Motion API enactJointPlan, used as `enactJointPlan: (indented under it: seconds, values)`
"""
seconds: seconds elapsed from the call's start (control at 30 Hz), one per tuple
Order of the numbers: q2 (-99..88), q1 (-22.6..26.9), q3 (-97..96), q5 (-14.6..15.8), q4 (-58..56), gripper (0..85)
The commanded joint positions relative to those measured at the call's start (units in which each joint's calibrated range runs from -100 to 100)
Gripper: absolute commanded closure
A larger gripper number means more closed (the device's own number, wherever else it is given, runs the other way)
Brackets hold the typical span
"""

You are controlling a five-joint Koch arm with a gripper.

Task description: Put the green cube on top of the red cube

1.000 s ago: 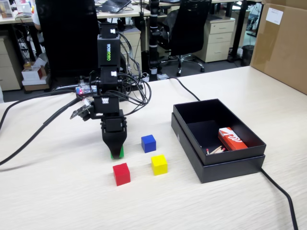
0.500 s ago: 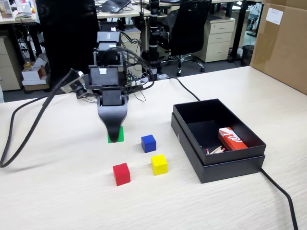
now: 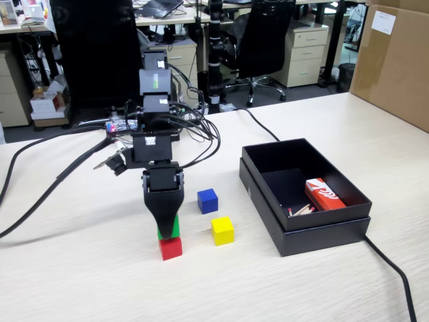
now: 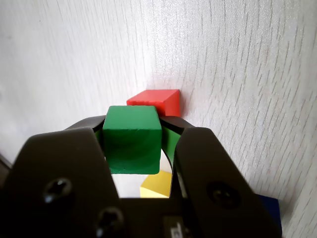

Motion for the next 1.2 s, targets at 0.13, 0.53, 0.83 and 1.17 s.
enactJointPlan:
  seconds: [0.13,0.53,0.83,1.17]
  values:
    - [-1.30,0.44,3.64,0.20,-0.43,84.6]
    - [-1.99,0.63,0.92,0.44,-0.43,84.6]
    - [-3.14,0.54,1.83,0.63,-1.73,84.6]
    - [-3.25,0.59,1.01,0.24,-2.07,50.4]
